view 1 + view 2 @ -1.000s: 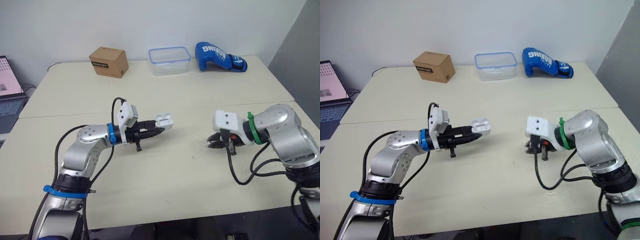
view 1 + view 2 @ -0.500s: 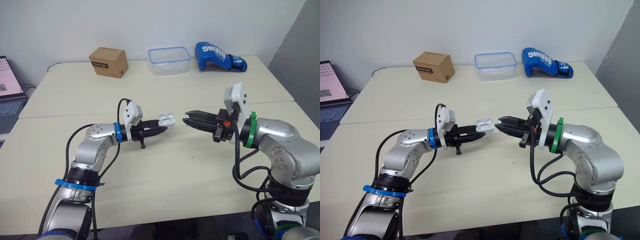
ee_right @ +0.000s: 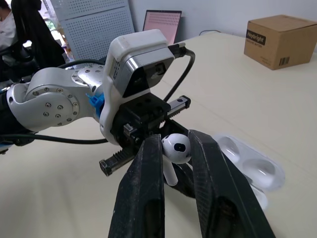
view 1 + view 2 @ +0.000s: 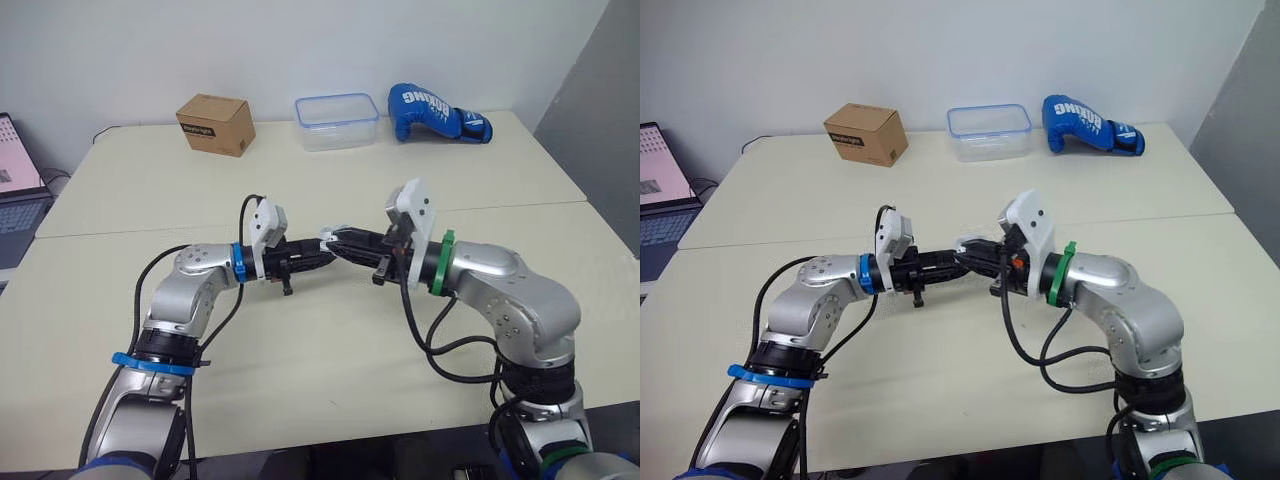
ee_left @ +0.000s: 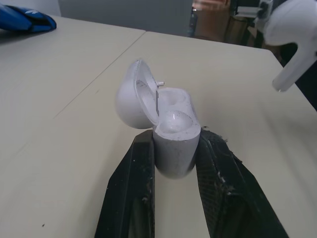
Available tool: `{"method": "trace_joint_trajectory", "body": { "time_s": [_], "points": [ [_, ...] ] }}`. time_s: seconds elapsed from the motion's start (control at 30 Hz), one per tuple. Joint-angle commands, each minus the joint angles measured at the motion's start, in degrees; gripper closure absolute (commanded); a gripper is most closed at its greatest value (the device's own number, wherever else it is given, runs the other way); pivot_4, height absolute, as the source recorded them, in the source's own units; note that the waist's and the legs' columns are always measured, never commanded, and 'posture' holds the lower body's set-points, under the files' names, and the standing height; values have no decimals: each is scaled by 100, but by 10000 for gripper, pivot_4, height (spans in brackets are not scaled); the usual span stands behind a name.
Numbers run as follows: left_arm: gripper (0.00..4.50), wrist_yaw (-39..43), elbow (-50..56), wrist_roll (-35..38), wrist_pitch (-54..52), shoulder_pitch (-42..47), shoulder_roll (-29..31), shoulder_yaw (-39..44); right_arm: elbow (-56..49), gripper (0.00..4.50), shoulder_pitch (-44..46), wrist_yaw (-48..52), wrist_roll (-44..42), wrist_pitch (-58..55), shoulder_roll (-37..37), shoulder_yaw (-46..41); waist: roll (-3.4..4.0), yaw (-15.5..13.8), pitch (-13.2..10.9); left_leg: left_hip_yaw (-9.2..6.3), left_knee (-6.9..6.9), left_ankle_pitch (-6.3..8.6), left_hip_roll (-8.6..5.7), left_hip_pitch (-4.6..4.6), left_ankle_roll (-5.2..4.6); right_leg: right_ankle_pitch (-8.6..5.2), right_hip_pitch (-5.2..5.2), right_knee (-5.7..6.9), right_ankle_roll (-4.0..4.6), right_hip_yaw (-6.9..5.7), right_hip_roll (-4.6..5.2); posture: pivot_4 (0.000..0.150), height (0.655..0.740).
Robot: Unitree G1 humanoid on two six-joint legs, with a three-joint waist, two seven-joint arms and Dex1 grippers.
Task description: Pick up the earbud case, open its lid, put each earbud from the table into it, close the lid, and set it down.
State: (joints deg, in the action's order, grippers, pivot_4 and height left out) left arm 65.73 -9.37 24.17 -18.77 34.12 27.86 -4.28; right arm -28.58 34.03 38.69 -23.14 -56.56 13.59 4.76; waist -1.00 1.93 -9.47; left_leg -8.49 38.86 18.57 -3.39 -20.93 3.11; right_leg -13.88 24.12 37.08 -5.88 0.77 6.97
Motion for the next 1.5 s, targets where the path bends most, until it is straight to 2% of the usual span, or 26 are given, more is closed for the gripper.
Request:
{"method": "trace_joint_trajectory", "body": {
  "time_s": [0.03, 0.43, 1.5],
  "points": [
    [37195, 8, 350, 113, -59, 138, -34, 43, 67, 41169, 87, -279, 84, 392, -89, 134, 0, 0, 0, 0, 0, 0, 0, 0, 0, 0, -1, -1, 0, 0, 0, 1500, 7307],
    [37195, -14, 632, 192, -187, 69, -65, 103, 394, 41169, 240, -756, 128, 774, -163, 305, 0, 3, 0, 0, 0, 0, -1, 0, 0, 0, 0, -2, 0, 0, -1, 1500, 7307],
    [37195, -259, 826, 328, -159, -169, -32, 312, 532, 41169, 302, -915, -199, 791, -66, 216, 1, 3, 0, 0, -1, 0, 0, 0, 0, 0, 0, -1, 0, 1, -1, 1500, 7307]
  ]
}}
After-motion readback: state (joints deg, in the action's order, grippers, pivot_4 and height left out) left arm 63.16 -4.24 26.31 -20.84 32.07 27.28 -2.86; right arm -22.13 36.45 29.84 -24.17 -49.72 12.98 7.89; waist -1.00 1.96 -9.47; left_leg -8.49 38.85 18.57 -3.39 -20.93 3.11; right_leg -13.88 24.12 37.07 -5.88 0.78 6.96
